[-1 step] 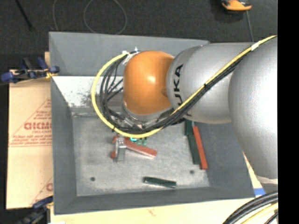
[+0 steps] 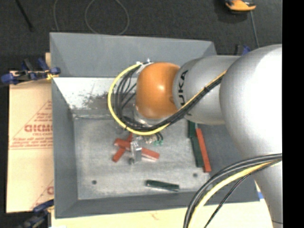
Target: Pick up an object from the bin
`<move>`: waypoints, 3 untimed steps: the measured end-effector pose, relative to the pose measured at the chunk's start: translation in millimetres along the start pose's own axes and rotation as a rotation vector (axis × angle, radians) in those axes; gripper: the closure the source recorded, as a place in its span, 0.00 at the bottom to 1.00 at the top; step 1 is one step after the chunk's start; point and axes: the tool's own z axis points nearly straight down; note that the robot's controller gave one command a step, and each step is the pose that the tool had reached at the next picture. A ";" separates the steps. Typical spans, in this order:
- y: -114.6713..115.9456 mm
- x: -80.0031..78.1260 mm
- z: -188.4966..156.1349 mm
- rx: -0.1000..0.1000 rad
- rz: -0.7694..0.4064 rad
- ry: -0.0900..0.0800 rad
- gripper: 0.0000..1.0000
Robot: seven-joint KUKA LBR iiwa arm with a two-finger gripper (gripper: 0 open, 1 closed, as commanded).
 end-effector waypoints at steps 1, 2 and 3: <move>0.1 -1.1 -1.0 -0.004 0.003 -0.003 0.00; -0.1 -2.3 -1.9 -0.004 0.010 -0.006 0.00; -0.4 -3.7 -2.7 -0.005 0.016 -0.007 0.00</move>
Offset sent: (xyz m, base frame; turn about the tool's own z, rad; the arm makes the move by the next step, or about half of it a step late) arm 0.0000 0.0000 0.0000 0.0000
